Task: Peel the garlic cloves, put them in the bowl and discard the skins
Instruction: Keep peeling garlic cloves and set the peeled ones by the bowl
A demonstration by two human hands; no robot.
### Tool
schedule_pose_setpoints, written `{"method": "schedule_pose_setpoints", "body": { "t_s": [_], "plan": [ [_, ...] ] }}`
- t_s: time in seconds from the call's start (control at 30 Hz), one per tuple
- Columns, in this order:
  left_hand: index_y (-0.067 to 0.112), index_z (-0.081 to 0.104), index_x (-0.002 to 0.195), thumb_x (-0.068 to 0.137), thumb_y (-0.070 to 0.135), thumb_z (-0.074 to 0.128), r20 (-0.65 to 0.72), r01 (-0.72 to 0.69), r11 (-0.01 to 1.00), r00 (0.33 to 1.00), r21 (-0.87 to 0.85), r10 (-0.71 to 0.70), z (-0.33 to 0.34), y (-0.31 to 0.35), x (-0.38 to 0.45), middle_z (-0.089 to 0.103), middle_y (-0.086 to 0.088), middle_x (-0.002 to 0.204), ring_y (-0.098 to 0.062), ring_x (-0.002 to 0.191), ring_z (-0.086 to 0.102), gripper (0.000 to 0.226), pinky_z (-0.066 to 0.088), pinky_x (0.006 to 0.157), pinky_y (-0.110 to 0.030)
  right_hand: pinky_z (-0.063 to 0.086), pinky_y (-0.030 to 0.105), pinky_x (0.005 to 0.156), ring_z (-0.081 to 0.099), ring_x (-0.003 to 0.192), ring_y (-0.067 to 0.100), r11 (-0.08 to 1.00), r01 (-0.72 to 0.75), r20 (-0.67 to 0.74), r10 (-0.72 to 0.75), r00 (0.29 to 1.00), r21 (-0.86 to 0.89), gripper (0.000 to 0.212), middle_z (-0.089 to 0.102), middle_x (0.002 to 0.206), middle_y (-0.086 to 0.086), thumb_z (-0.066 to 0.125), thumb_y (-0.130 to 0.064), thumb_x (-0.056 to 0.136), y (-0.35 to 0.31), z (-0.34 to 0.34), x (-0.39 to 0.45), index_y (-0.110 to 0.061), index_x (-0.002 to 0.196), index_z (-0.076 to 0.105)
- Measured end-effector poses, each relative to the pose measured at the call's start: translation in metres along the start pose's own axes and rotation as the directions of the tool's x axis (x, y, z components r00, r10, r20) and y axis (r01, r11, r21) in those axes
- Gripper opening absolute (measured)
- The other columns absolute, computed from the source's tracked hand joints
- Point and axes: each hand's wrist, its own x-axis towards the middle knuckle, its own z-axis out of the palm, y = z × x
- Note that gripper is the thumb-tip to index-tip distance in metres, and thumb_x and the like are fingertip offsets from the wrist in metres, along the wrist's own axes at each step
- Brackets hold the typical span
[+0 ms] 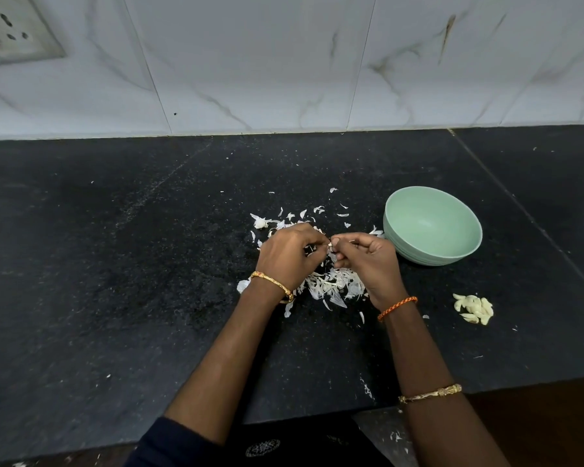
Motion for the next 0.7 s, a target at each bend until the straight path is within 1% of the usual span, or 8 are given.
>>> {"method": "schedule_pose_setpoints", "body": {
  "t_s": [0.07, 0.17, 0.3, 0.4, 0.5, 0.63, 0.7],
  "plan": [
    [0.017, 0.075, 0.089, 0.083, 0.02, 0.068, -0.01, -0.002, 1.0, 1.0, 0.017, 0.003, 0.0, 0.001, 0.0, 0.07, 0.006, 0.087, -0.004, 0.067, 0.048, 0.01, 0.039, 0.06, -0.021, 0.054, 0.02, 0.055, 0.059, 0.053, 0.006, 1.0, 0.003, -0.003, -0.003, 1.0, -0.001, 0.009, 0.067, 0.061, 0.0, 0.067, -0.001, 0.086, 0.0, 0.001, 0.0, -0.007, 0.081, 0.071],
    [0.014, 0.074, 0.083, 0.08, 0.017, 0.068, 0.005, 0.007, 1.0, 1.0, 0.023, -0.007, -0.002, 0.002, 0.001, 0.068, 0.003, 0.083, -0.011, 0.07, 0.056, 0.007, 0.042, 0.06, -0.024, 0.055, 0.021, 0.056, 0.061, 0.055, 0.006, 1.0, 0.015, -0.004, -0.015, 1.0, 0.003, 0.004, 0.068, 0.062, -0.001, 0.067, -0.001, 0.086, 0.001, 0.004, 0.0, -0.003, 0.084, 0.07],
    [0.013, 0.07, 0.075, 0.074, 0.012, 0.07, 0.014, -0.004, 1.0, 1.0, -0.024, 0.004, -0.003, -0.002, 0.002, 0.062, 0.002, 0.073, -0.012, 0.065, 0.054, 0.001, 0.047, 0.058, -0.029, 0.054, 0.019, 0.056, 0.061, 0.055, 0.005, 1.0, 0.013, 0.022, -0.013, 1.0, -0.012, 0.006, 0.068, 0.062, -0.001, 0.065, 0.0, 0.087, 0.0, 0.004, 0.002, 0.003, 0.091, 0.069],
    [0.012, 0.069, 0.074, 0.075, 0.015, 0.07, 0.017, -0.015, 1.0, 1.0, -0.012, 0.015, -0.003, -0.003, 0.002, 0.059, 0.0, 0.071, -0.016, 0.063, 0.054, 0.003, 0.049, 0.056, -0.034, 0.053, 0.017, 0.055, 0.061, 0.058, 0.003, 0.996, 0.024, 0.066, -0.018, 0.998, -0.083, 0.009, 0.068, 0.072, 0.004, 0.061, 0.001, 0.09, -0.001, 0.006, 0.003, 0.003, 0.095, 0.069],
    [0.011, 0.068, 0.075, 0.079, 0.021, 0.068, -0.002, -0.014, 1.0, 1.0, 0.023, 0.014, -0.001, -0.004, 0.001, 0.058, -0.001, 0.072, -0.019, 0.063, 0.055, 0.011, 0.046, 0.054, -0.032, 0.055, 0.019, 0.057, 0.066, 0.065, 0.004, 0.99, 0.039, 0.095, -0.026, 0.995, -0.134, 0.01, 0.069, 0.079, 0.005, 0.059, 0.0, 0.091, -0.001, 0.009, 0.003, -0.003, 0.093, 0.068],
    [0.01, 0.065, 0.075, 0.078, 0.027, 0.062, -0.023, -0.014, 0.997, 1.0, 0.082, 0.016, 0.003, -0.007, -0.001, 0.056, -0.002, 0.074, -0.021, 0.063, 0.055, 0.018, 0.043, 0.052, -0.03, 0.059, 0.026, 0.066, 0.068, 0.069, 0.01, 0.985, 0.051, 0.1, -0.035, 0.994, -0.162, 0.011, 0.07, 0.081, 0.009, 0.058, 0.003, 0.091, -0.001, 0.013, 0.006, 0.002, 0.096, 0.068],
    [0.009, 0.061, 0.073, 0.077, 0.025, 0.064, -0.042, -0.021, 0.997, 0.999, 0.076, 0.025, 0.004, -0.008, -0.002, 0.053, 0.0, 0.072, -0.019, 0.06, 0.051, 0.017, 0.04, 0.051, -0.028, 0.06, 0.03, 0.071, 0.069, 0.073, 0.014, 0.975, 0.068, 0.109, -0.046, 0.993, -0.211, 0.012, 0.072, 0.084, 0.013, 0.059, 0.002, 0.091, -0.001, 0.013, 0.008, -0.001, 0.094, 0.07]
  ]
}}
